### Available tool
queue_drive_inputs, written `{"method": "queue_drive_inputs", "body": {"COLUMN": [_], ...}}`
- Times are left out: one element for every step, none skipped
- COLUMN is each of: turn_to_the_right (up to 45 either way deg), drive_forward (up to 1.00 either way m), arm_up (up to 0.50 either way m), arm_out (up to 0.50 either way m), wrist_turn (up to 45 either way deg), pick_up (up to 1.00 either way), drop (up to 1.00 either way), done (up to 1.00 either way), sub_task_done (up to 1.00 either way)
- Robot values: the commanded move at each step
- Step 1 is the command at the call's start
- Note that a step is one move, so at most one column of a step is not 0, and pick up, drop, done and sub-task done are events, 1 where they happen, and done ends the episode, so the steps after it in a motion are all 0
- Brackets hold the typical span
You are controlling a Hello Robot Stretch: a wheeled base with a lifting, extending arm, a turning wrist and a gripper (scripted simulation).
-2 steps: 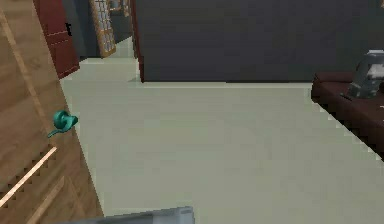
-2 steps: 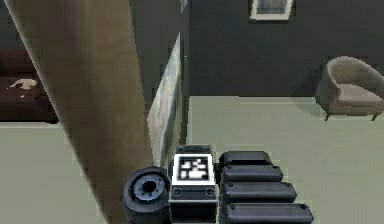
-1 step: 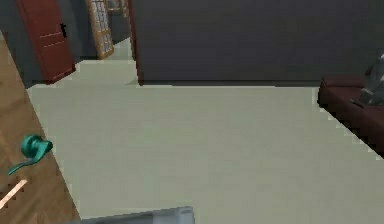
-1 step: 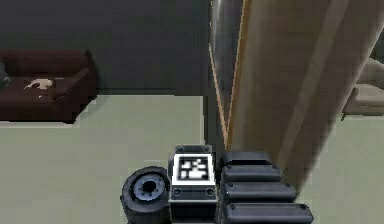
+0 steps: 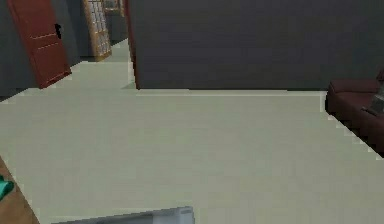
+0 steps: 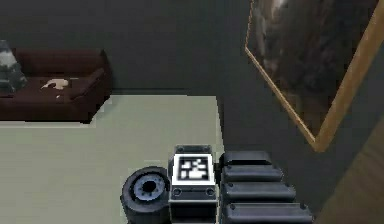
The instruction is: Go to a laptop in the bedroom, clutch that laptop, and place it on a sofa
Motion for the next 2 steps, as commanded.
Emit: {"method": "queue_drive_inputs", "body": {"turn_to_the_right": [-6.0, 0.0], "drive_forward": [0.0, 0.75], "arm_up": [0.0, 0.0], "arm_out": [0.0, 0.0], "wrist_turn": [0.0, 0.0], "pick_up": [0.0, 0.0], "drop": [0.0, 0.0], "done": [0.0, 0.0], "sub_task_done": [0.0, 0.0]}}
